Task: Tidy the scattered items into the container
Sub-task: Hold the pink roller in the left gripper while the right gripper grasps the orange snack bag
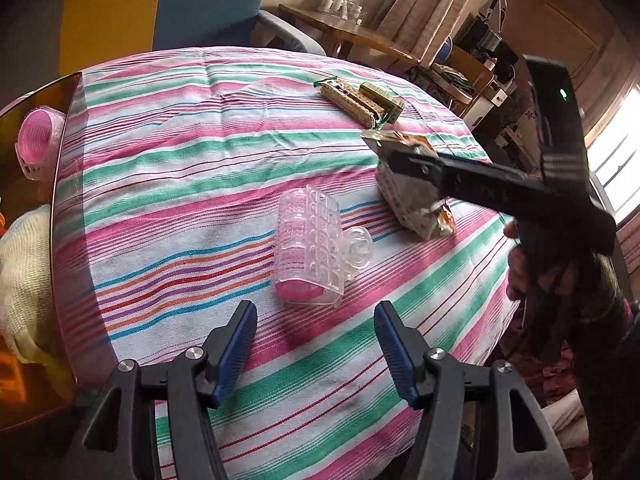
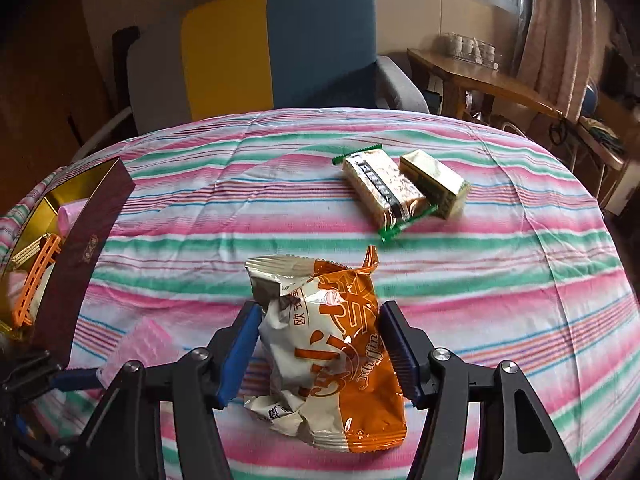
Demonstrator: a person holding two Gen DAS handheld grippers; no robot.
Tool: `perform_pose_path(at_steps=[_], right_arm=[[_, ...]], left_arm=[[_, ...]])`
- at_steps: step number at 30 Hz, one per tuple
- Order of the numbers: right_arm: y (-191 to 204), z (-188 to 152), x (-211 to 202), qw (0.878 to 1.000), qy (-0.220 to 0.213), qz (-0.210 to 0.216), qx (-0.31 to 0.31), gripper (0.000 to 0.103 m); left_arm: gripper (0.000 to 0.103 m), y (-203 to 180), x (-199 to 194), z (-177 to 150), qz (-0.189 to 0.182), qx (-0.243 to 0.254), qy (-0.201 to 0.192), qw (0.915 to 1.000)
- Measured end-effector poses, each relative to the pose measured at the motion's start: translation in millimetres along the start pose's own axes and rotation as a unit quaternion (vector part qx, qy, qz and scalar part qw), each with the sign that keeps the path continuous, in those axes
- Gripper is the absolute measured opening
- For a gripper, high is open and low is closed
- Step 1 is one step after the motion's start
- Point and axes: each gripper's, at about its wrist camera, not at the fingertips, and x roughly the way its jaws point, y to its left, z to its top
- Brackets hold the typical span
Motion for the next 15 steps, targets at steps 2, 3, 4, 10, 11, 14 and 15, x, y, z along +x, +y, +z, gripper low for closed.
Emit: perform_pose_path(at_steps=[2, 3, 4, 10, 11, 14, 15], right_arm=[[-1, -15, -13, 1.000, -0.006, 0.007, 0.005, 0.065], [-2, -21, -19, 1.000, -0.012, 0.014, 0.009, 0.064], [-4, -26, -25, 0.999, -0.018, 0.022, 0.019, 0.068], [-19, -47, -52, 0.993, -0.070, 0.039, 0.082, 0.096], [-20, -49, -51, 0.993, -0.068, 0.036, 0.086, 0.097], [-24, -57, -47, 0.993, -0.062, 0.025, 0.096, 0.097], [-25, -60, -46, 0.993, -0.061, 0.022, 0.100, 0.097]], left_arm=[[0.067, 0, -7, 2, -0.003, -0.001, -0.010, 0.9999], [0.069, 0, -11, 4, -0.003, -0.001, -0.015, 0.9999], [0.071, 0, -15, 6, -0.002, 0.000, -0.019, 0.9998], [0.077, -11, -19, 25, 0.020, 0.027, -0.027, 0.9991], [0.078, -14, -18, 27, 0.021, 0.033, -0.025, 0.9989], [0.078, -21, -7, 35, 0.025, 0.045, -0.011, 0.9986], [0.078, -23, -3, 37, 0.026, 0.048, -0.005, 0.9985]])
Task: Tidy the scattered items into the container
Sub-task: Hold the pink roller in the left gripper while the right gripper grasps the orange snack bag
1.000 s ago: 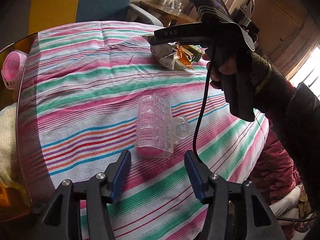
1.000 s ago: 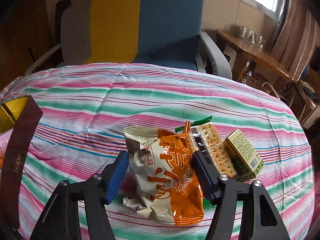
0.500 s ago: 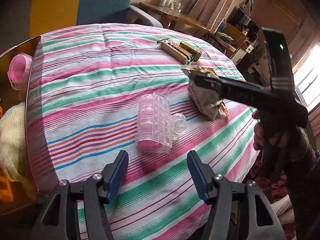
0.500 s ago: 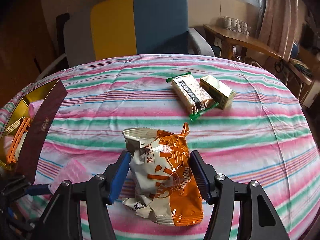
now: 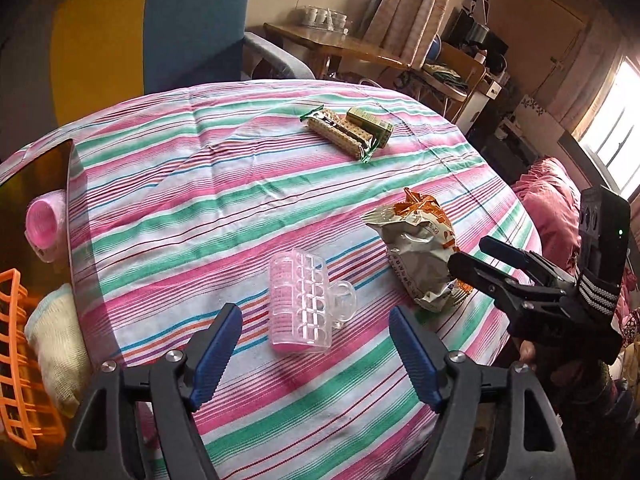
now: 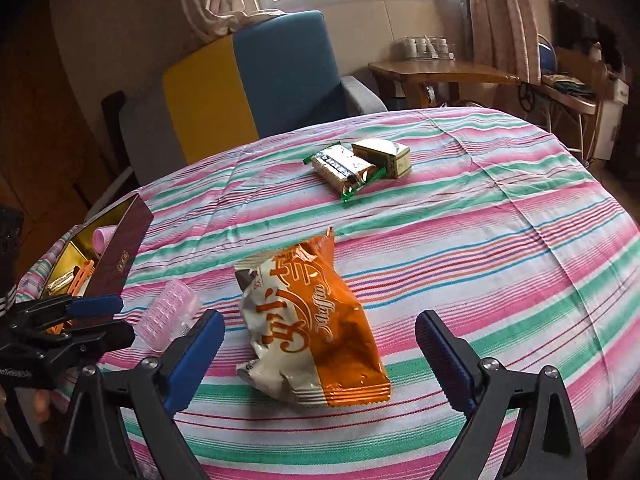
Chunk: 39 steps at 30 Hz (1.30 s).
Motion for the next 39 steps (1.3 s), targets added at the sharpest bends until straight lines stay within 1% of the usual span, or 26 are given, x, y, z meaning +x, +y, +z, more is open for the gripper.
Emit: perform_pose_path(at_steps=[3, 7, 12, 13, 17, 19, 23, 27, 30, 31, 32, 36, 39], right_arm=[[-9, -9, 3, 1.000, 0.006, -0.001, 0.018, 0.097], [-18, -15, 3, 0.999, 0.006, 0.004, 0.039, 0.099], [-22, -17, 5, 0.999, 0.004, 0.011, 0.048, 0.102], [-23, -17, 6, 0.999, 0.005, 0.014, 0.052, 0.103], [-25, -19, 9, 0.998, 0.005, 0.020, 0.061, 0.103], [-24, -18, 9, 0.998, 0.005, 0.018, 0.059, 0.103], [-21, -13, 4, 0.998, -0.002, 0.016, 0.054, 0.103], [-12, -3, 2, 0.999, -0.009, 0.021, 0.037, 0.103], [-3, 6, 10, 1.000, -0.007, 0.022, 0.013, 0.103], [1, 9, 14, 1.000, -0.005, 0.022, 0.005, 0.103], [2, 11, 18, 1.000, -0.002, 0.019, -0.001, 0.103], [9, 21, 35, 1.000, 0.017, 0.008, -0.023, 0.103], [12, 23, 45, 0.998, 0.043, 0.005, -0.036, 0.102]], left_arm=[[0.078, -7, 13, 6, 0.003, 0.009, 0.016, 0.9998], [0.078, -11, 30, 11, 0.022, 0.017, 0.032, 0.9991], [0.076, -2, 40, 9, 0.036, 0.002, 0.042, 0.9985], [0.075, 1, 41, 7, 0.036, -0.002, 0.044, 0.9984], [0.065, 7, 40, 3, 0.031, -0.011, 0.037, 0.9988], [0.060, 10, 39, 1, 0.027, -0.014, 0.032, 0.9990], [0.060, 9, 37, -4, 0.022, -0.014, 0.027, 0.9993], [0.060, 11, 33, -10, 0.012, -0.027, 0.023, 0.9993], [0.062, 11, 33, -11, 0.008, -0.026, 0.023, 0.9994], [0.065, 10, 34, -10, 0.008, -0.025, 0.024, 0.9994], [0.067, 10, 35, -8, 0.007, -0.024, 0.025, 0.9994], [0.068, 6, 38, -6, 0.016, -0.014, 0.026, 0.9994], [0.061, 6, 37, -8, 0.026, -0.011, 0.020, 0.9994]])
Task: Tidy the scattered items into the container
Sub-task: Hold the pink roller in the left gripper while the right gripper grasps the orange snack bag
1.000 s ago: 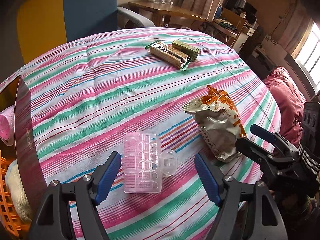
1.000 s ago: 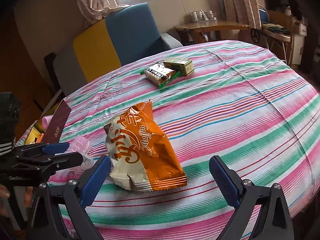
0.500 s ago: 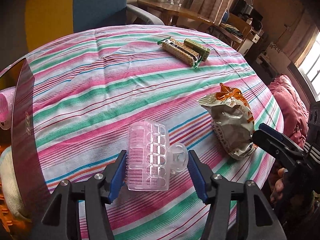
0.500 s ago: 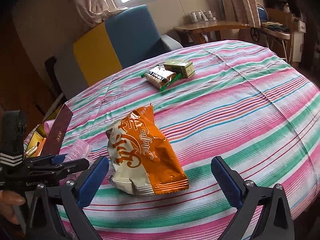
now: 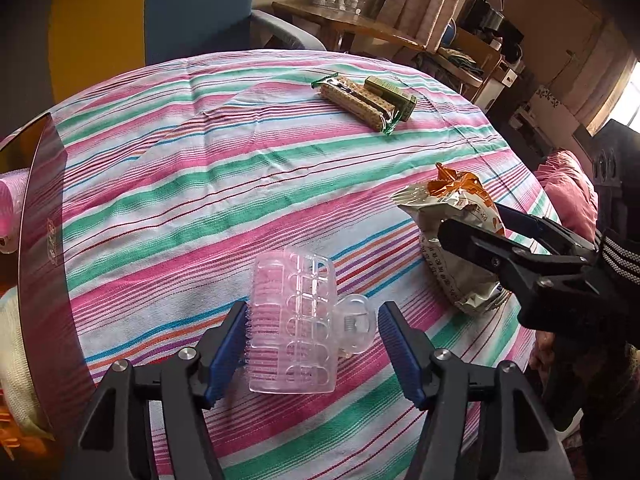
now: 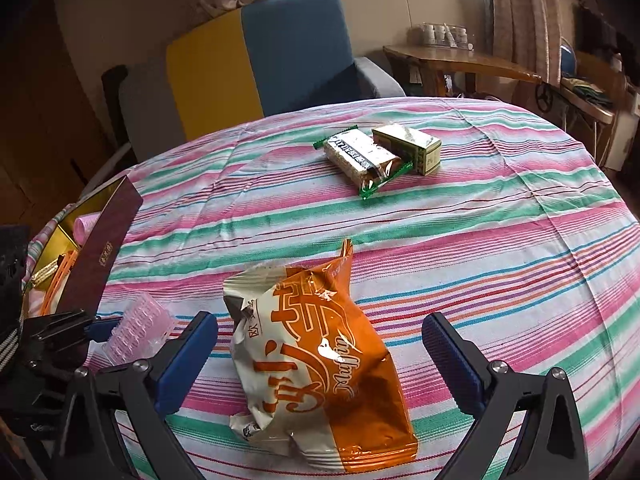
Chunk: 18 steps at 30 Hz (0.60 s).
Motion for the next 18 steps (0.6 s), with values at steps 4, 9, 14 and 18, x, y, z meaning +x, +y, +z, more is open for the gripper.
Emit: perform_pose_path(at_steps=[4, 9, 14, 18], right_arm=[[8, -7, 5, 1.000, 0.013, -0.010, -0.018, 0.080], [11, -13, -1, 1.000, 0.008, -0.017, -0.007, 0.072], [17, -24, -11, 1.000, 0.010, -0.005, 0.006, 0.072], [27, -28, -22, 1.000, 0.002, 0.017, 0.016, 0.072]], left_arm=[[0.059, 2, -3, -3, -0.002, 0.002, -0.002, 1.0000], [0.059, 3, -10, -9, -0.015, -0.011, -0.007, 0.9998], [0.059, 6, -23, -16, -0.020, -0.019, -0.019, 0.9994], [0.059, 6, -44, -21, -0.026, -0.019, -0.040, 0.9987]])
